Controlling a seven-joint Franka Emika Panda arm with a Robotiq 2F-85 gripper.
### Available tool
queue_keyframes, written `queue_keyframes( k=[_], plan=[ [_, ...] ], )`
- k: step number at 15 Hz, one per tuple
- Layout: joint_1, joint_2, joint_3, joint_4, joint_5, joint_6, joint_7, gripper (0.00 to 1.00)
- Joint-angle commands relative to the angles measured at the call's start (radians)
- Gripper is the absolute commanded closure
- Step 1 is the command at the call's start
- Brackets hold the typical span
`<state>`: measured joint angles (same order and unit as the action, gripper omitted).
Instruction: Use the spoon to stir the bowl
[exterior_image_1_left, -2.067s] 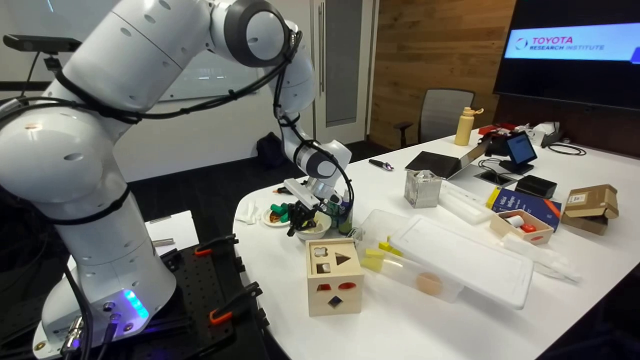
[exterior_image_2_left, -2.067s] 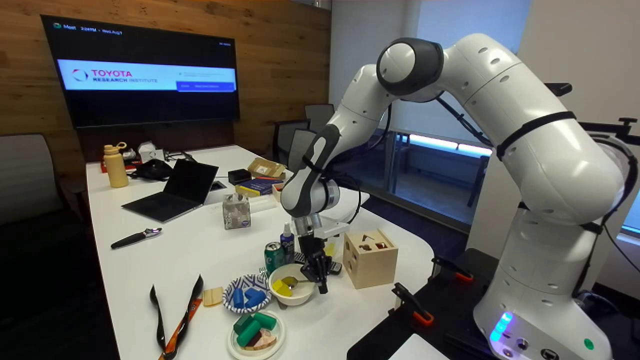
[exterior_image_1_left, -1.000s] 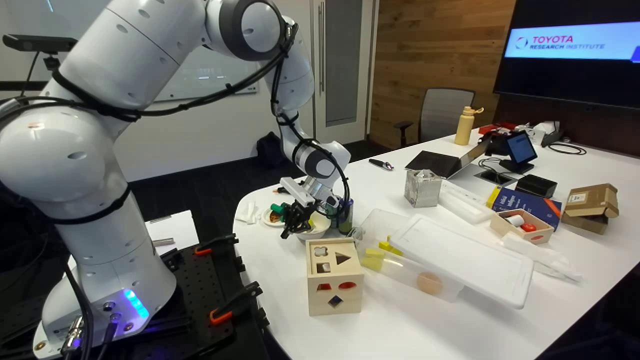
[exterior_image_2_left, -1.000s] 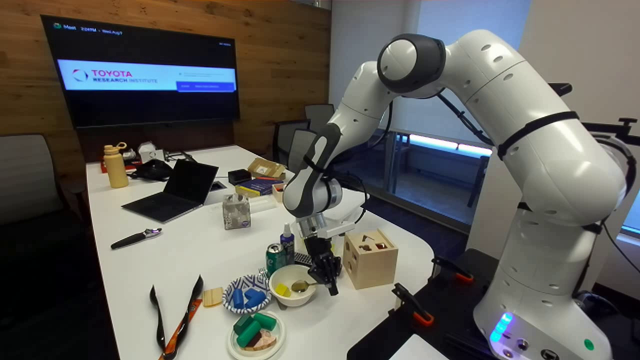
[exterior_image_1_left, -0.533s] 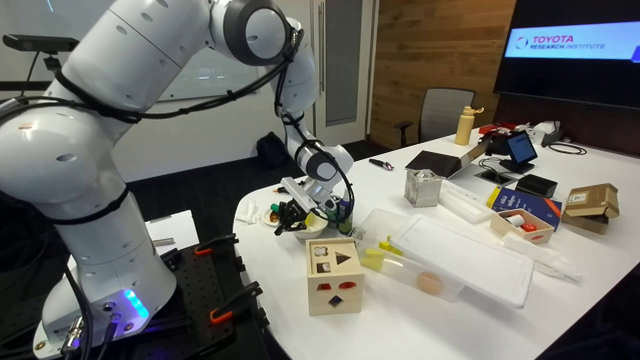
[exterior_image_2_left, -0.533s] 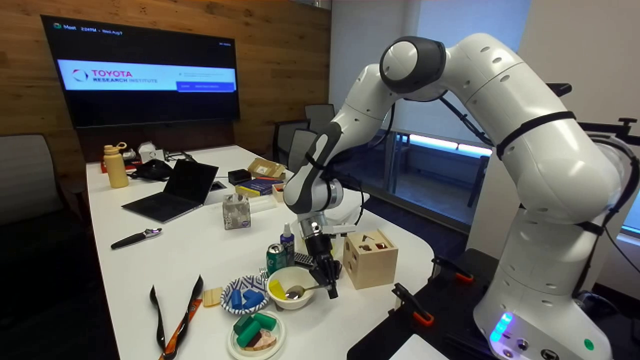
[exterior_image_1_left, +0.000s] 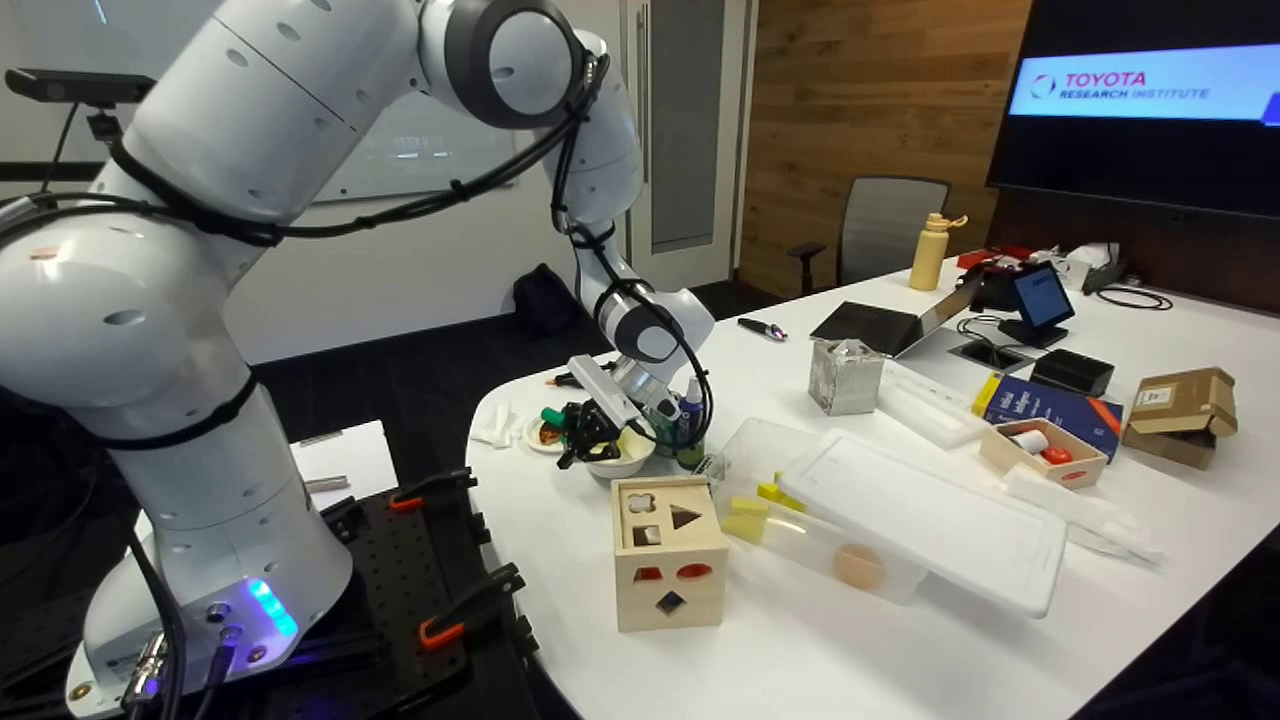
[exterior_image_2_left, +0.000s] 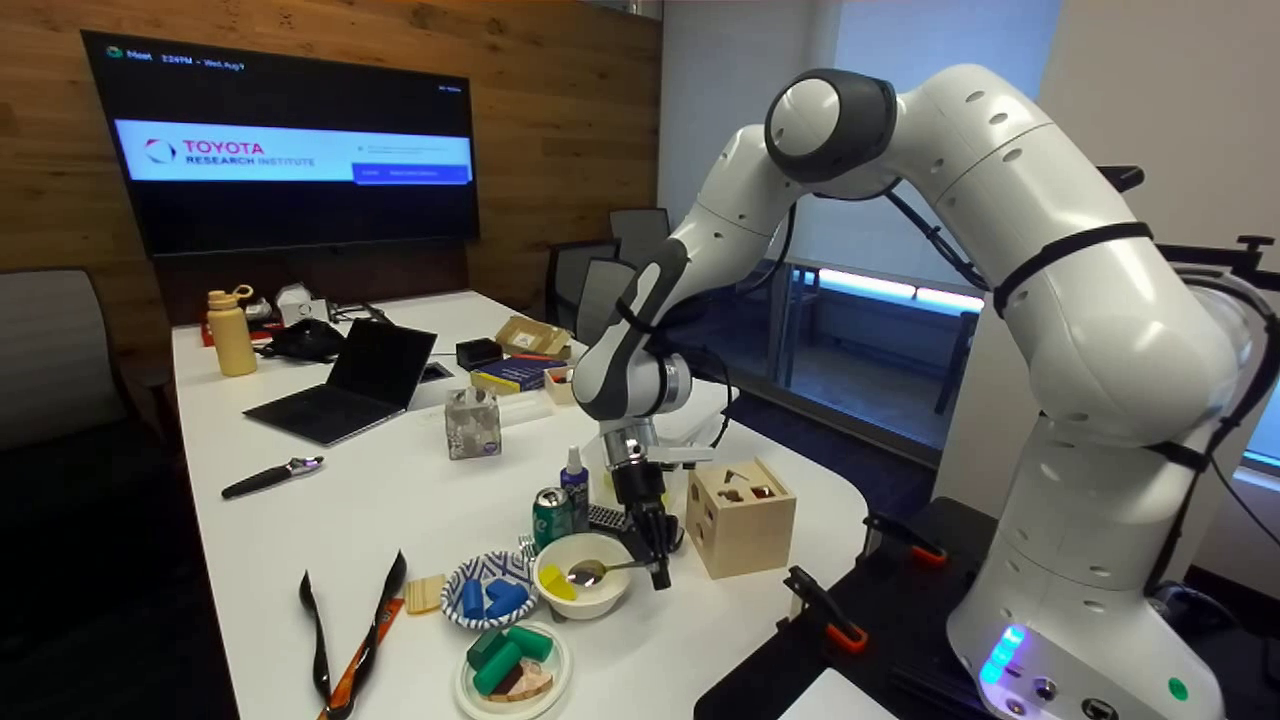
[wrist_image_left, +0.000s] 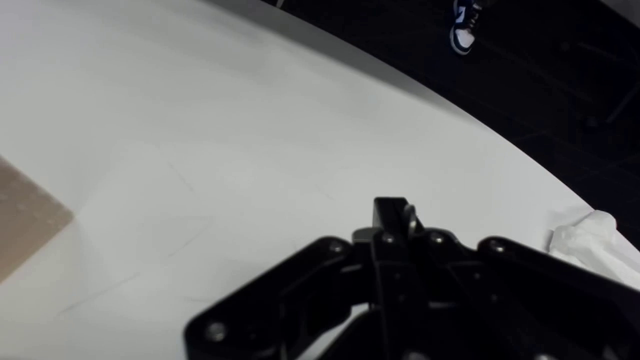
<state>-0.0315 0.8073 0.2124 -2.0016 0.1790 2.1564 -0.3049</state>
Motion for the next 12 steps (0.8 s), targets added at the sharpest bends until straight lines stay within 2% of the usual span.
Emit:
queue_keyframes(
  k=[1,4,7,10,12],
  plan=[
    [0.046,-0.121,-0.014,-0.114,0.006,0.059,0.098,0.99],
    [0.084,-0.249,0.000,-0.236,0.023,0.112,0.202,0.99],
    [0.080,-0.368,0.041,-0.340,0.116,0.072,0.242,0.99],
    [0.042,-0.455,0.075,-0.434,0.267,0.017,0.149,0.99],
    [0.017,-0.447,0.059,-0.459,0.344,-0.026,0.048,0.99]
  ],
)
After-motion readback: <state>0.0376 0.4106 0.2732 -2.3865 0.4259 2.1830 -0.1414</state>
